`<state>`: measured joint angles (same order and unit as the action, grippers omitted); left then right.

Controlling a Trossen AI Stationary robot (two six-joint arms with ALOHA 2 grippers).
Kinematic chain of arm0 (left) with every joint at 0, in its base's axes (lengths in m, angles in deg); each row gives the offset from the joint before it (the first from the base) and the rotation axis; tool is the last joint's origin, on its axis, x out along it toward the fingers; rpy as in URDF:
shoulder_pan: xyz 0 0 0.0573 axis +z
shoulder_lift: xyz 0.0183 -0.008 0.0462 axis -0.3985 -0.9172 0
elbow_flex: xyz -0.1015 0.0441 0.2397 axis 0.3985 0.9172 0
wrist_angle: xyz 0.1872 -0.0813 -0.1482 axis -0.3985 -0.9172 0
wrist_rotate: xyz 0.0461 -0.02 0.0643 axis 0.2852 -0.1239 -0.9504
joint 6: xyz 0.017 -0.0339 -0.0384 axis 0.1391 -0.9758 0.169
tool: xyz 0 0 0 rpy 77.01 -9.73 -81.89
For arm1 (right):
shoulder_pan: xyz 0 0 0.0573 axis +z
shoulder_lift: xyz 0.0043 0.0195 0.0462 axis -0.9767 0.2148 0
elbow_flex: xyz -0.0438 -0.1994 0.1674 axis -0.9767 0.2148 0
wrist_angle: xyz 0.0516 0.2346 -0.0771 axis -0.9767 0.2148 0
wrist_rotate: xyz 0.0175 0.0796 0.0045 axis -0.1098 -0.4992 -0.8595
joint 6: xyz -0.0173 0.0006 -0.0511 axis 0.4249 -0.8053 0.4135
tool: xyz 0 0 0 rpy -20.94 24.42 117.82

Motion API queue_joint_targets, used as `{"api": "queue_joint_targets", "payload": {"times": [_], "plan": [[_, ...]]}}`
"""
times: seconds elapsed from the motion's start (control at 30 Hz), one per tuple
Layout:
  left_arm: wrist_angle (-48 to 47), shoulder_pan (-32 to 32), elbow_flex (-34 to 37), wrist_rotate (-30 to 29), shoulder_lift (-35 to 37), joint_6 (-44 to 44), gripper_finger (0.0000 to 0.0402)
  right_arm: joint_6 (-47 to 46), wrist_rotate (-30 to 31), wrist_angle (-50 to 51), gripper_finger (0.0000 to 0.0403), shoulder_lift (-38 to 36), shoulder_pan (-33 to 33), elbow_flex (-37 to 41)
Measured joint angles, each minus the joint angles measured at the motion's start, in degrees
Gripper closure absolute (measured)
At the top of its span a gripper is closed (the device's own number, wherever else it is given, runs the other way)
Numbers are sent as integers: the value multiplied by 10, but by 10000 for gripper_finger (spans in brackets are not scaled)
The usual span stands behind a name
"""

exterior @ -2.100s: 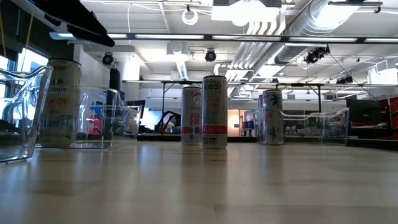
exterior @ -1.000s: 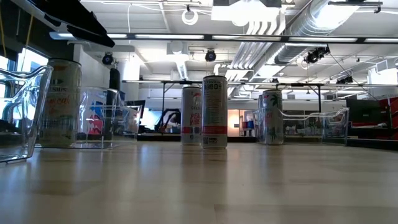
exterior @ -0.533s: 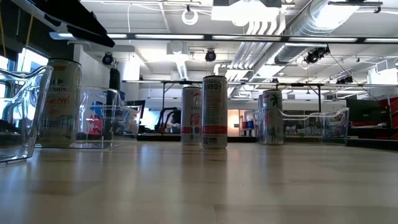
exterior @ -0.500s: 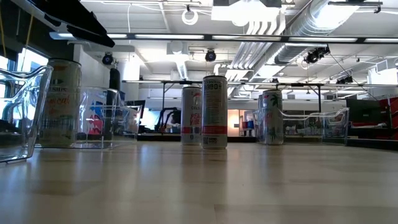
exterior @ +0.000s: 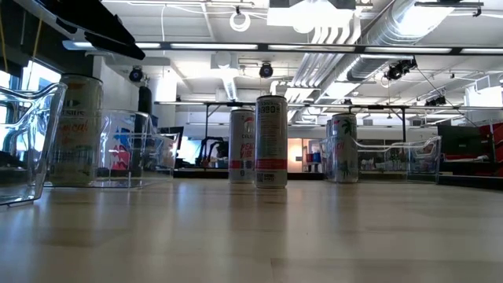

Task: Sort soda cans
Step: Put the white yellow soda can into the top left transparent bin

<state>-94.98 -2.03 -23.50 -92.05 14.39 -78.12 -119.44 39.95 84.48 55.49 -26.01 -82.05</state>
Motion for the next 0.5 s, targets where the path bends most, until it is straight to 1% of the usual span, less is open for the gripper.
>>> {"api": "queue_joint_targets", "payload": {"times": [0.1, 0.3, 0.5], "plan": [[0, 0, 0, 0, 0, 0, 108, 17, -2, -18, 107, 0, -4, 0], [0, 0, 0, 0, 0, 0, 108, 11, -10, -20, 106, 0, 0, 13], [0, 0, 0, 0, 0, 1, 108, 12, -14, -75, 106, -2, 2, 41]]}}
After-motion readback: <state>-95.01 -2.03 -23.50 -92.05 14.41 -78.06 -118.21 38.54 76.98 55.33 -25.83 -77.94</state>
